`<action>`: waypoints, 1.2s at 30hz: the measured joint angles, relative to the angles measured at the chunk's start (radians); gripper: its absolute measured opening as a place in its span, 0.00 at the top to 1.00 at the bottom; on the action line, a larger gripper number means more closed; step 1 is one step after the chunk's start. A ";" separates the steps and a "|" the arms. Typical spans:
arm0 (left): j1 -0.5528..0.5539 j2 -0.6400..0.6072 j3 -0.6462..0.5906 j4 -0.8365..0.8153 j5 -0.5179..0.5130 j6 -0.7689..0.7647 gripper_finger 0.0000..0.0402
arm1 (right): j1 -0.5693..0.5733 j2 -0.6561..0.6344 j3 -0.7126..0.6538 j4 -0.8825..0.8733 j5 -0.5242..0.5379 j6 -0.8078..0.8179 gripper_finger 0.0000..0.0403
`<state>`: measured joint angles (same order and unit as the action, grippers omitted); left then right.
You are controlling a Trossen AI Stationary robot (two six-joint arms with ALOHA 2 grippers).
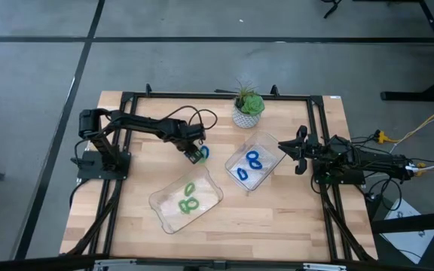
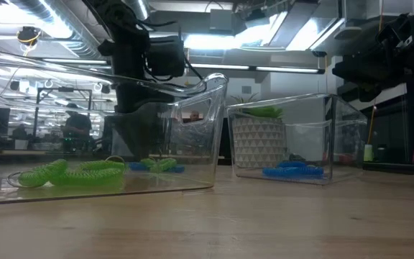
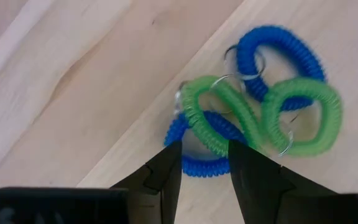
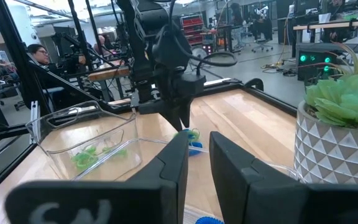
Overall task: Sort spring keychains
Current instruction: Put the green spring keychain into the bottom transparent bin
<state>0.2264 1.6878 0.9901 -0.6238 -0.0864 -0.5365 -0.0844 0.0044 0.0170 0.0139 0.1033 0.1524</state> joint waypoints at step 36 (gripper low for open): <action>0.013 0.056 -0.001 0.040 0.010 0.072 0.76 | 0.000 0.000 0.000 0.000 0.000 0.000 0.83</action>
<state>0.2390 1.7439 0.9890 -0.5842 -0.0759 -0.4648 -0.0842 0.0044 0.0170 0.0139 0.1036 0.1524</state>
